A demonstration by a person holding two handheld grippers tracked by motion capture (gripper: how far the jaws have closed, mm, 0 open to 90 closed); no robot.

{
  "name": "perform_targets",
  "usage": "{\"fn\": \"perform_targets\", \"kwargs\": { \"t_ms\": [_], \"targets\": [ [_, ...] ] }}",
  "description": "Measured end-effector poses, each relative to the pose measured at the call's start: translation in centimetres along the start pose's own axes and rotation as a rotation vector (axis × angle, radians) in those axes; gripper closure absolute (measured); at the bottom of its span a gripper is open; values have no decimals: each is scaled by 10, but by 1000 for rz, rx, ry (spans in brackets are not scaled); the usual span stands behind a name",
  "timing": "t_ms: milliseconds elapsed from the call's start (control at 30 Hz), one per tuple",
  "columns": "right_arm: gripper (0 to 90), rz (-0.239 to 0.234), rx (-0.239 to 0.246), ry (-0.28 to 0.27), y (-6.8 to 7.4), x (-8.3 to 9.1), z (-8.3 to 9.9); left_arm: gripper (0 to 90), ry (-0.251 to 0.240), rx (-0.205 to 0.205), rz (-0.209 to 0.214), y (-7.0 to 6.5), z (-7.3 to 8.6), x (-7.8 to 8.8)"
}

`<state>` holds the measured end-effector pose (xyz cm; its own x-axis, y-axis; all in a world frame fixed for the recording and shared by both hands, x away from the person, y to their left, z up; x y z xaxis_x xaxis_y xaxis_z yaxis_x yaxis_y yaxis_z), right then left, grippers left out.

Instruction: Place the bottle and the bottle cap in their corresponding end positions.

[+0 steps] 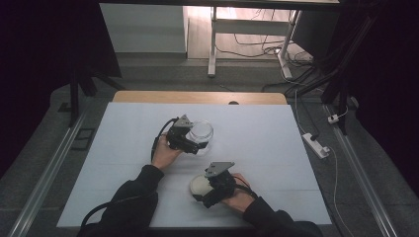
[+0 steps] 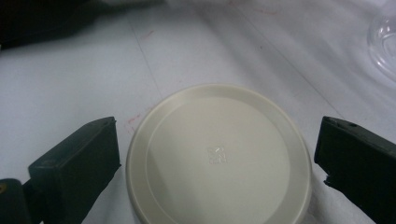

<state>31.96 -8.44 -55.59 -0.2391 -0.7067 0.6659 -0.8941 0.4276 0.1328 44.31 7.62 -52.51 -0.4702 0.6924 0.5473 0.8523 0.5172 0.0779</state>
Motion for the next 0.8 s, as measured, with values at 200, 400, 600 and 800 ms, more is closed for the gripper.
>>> {"fn": "perform_targets", "kwargs": {
  "t_ms": [200,400,600,800],
  "targets": [
    [2,-5,-7,-24,1,5,-3,0,7,11,16,-1,2,8],
    [2,-9,-14,-39,0,9,-5,0,33,23,22,-4,5,15],
    [2,-8,-20,-48,0,14,-6,0,47,37,27,-7,11,22],
    [2,-13,-33,-67,-1,22,-7,0,65,44,33,-13,14,31]
  ]
}}
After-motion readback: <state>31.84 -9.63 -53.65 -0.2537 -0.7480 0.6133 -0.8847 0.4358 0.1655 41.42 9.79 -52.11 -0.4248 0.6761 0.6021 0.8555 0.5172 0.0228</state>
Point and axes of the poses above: each handheld gripper's, and its own axes: x roughly backward along the jaws, z roughly out of its underside, y roughly to its left, the point moved 3 cm from there along -x, roughly forward along the jaws, and after that the axes turned 9 degrees about -x, right-handed, at the moved point
